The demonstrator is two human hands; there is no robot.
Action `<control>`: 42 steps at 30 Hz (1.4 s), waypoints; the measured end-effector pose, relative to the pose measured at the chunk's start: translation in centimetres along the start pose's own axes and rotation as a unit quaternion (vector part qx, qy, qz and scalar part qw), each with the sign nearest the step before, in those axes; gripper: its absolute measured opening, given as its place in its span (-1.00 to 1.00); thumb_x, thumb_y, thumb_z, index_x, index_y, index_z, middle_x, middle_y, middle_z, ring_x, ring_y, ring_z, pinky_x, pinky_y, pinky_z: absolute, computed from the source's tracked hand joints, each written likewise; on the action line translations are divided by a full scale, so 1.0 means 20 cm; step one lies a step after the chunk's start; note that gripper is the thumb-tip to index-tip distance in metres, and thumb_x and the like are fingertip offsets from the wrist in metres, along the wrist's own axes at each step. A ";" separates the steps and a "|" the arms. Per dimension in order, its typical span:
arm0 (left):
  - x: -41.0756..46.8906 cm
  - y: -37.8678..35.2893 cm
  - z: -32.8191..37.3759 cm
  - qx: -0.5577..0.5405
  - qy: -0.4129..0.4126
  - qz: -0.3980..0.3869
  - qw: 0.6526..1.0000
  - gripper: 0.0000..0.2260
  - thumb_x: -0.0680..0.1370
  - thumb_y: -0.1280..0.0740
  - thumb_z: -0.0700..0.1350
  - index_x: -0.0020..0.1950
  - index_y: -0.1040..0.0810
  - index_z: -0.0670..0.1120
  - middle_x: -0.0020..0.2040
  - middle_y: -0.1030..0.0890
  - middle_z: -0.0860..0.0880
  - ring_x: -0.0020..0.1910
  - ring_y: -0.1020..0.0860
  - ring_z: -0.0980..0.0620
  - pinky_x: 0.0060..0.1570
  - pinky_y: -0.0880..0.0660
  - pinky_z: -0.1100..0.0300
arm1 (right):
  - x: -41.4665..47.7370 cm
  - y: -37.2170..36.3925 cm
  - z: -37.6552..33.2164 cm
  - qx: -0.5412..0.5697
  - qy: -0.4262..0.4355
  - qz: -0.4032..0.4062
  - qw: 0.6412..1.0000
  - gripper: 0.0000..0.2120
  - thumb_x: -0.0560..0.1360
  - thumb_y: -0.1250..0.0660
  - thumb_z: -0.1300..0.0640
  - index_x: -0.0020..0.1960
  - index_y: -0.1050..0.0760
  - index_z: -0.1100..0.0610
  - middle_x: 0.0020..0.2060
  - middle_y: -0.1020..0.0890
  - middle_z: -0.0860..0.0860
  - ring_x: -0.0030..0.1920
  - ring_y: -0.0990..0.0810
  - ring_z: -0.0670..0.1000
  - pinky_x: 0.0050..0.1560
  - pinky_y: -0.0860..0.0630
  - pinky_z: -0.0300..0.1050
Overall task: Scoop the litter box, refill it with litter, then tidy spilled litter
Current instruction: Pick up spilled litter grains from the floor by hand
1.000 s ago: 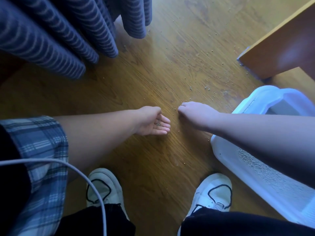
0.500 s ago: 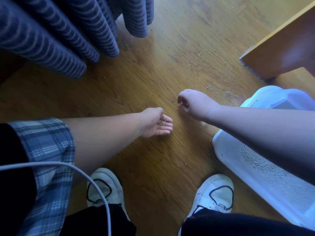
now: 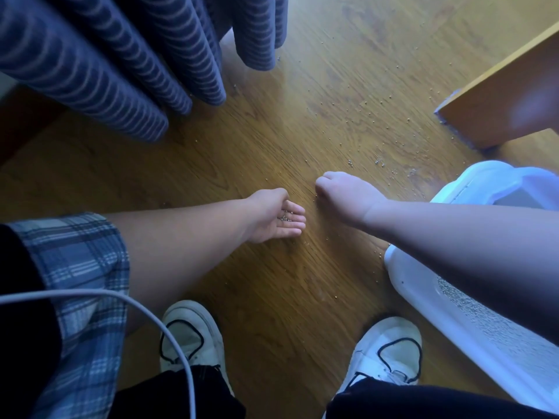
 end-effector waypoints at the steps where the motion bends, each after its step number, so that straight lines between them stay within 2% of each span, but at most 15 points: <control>1: 0.00 0.00 0.00 0.001 -0.001 0.002 1.000 -0.63 0.67 -0.01 -0.12 0.19 -0.55 -0.27 0.13 -0.61 -0.25 0.08 -0.63 -0.14 -0.03 -0.63 0.04 | 0.00 0.00 0.00 0.002 0.000 0.002 1.000 -0.90 0.61 -0.16 0.21 0.00 -0.44 0.11 -0.02 -0.48 0.03 0.07 -0.50 0.10 -0.01 -0.49 0.01; 7: -0.03 0.01 0.01 0.000 -0.005 0.000 1.000 -0.61 0.68 0.00 -0.13 0.24 -0.52 -0.30 0.17 -0.60 -0.26 0.09 -0.61 -0.15 -0.05 -0.61 0.06 | 0.01 0.01 -0.02 0.029 0.007 0.007 1.000 -0.88 0.58 -0.16 0.26 0.02 -0.41 0.07 0.00 -0.47 0.02 0.02 -0.49 0.10 0.00 -0.49 0.03; 12: -0.02 0.02 0.01 -0.004 -0.009 0.002 1.000 -0.62 0.68 0.00 -0.13 0.24 -0.52 -0.29 0.17 -0.60 -0.26 0.13 -0.61 -0.16 0.02 -0.61 0.03 | 0.02 0.00 -0.02 0.021 0.023 0.002 1.000 -0.92 0.60 -0.20 0.17 0.05 -0.46 0.06 -0.04 -0.44 -0.01 0.01 -0.50 0.09 0.00 -0.51 0.05; 17: -0.01 0.01 0.01 -0.008 -0.007 -0.003 1.000 -0.62 0.68 0.00 -0.12 0.23 -0.53 -0.29 0.17 -0.60 -0.26 0.13 -0.61 -0.16 0.02 -0.62 0.03 | 0.03 -0.02 -0.01 0.008 0.030 0.013 0.999 -0.91 0.60 -0.21 0.17 0.00 -0.47 0.03 -0.11 -0.37 -0.08 0.00 -0.49 0.05 -0.06 -0.47 -0.03; 20: -0.01 0.01 0.01 -0.008 -0.003 -0.003 1.000 -0.61 0.68 0.00 -0.11 0.23 -0.53 -0.29 0.16 -0.60 -0.26 0.13 -0.61 -0.16 0.03 -0.62 0.02 | 0.04 -0.03 -0.01 0.006 0.020 0.008 1.000 -0.90 0.61 -0.21 0.17 0.04 -0.49 0.05 -0.05 -0.44 -0.04 0.00 -0.51 0.05 -0.02 -0.51 0.00; 25: 0.00 0.00 0.01 -0.011 -0.005 -0.004 1.000 -0.62 0.68 0.00 -0.12 0.18 -0.54 -0.29 0.15 -0.60 -0.27 0.11 -0.61 -0.16 -0.03 -0.62 0.03 | 0.05 -0.03 -0.03 -0.016 0.004 -0.004 1.000 -0.87 0.64 -0.13 0.15 0.03 -0.45 0.12 -0.10 -0.38 -0.01 0.00 -0.53 0.12 -0.02 -0.51 0.04; 31: 0.02 -0.02 0.02 -0.010 -0.005 -0.012 1.000 -0.62 0.67 0.00 -0.12 0.17 -0.54 -0.29 0.15 -0.60 -0.27 0.10 -0.61 -0.16 -0.05 -0.62 0.03 | 0.03 -0.02 -0.01 -0.013 0.000 0.016 1.000 -0.88 0.64 -0.14 0.15 0.06 -0.44 0.15 0.00 -0.45 0.06 0.08 -0.52 0.13 0.02 -0.52 0.09; 36: 0.02 -0.03 0.02 -0.010 -0.001 -0.012 1.000 -0.63 0.67 -0.01 -0.13 0.16 -0.54 -0.29 0.15 -0.60 -0.27 0.09 -0.62 -0.16 -0.06 -0.62 0.03 | 0.03 -0.02 -0.03 -0.056 0.013 0.005 0.998 -0.83 0.62 -0.14 0.25 0.16 -0.43 0.16 0.04 -0.45 0.05 0.09 -0.51 0.10 -0.07 -0.48 0.00; 39: 0.03 -0.03 0.02 -0.011 0.000 -0.013 1.000 -0.63 0.67 -0.01 -0.13 0.17 -0.54 -0.30 0.15 -0.60 -0.27 0.09 -0.62 -0.16 -0.08 -0.62 0.04 | 0.04 -0.01 -0.05 -0.054 -0.011 0.003 0.998 -0.85 0.61 -0.15 0.18 0.12 -0.45 0.15 -0.01 -0.46 0.04 0.07 -0.54 0.13 -0.11 -0.46 0.00; 42: 0.04 -0.03 0.03 -0.011 -0.005 -0.017 1.000 -0.62 0.68 0.00 -0.10 0.16 -0.53 -0.28 0.17 -0.59 -0.26 0.10 -0.61 -0.15 -0.06 -0.61 0.04 | 0.03 0.03 -0.06 0.032 -0.025 0.034 0.999 -0.89 0.57 -0.19 0.12 0.00 -0.47 0.11 -0.08 -0.46 0.02 -0.01 -0.56 0.14 -0.06 -0.50 0.01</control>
Point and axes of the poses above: each hand's wrist, its own x-axis towards the middle knuckle, its own y-axis out of the back of the hand, z = x × y, the point moved 1 cm from there along x, towards the middle knuckle
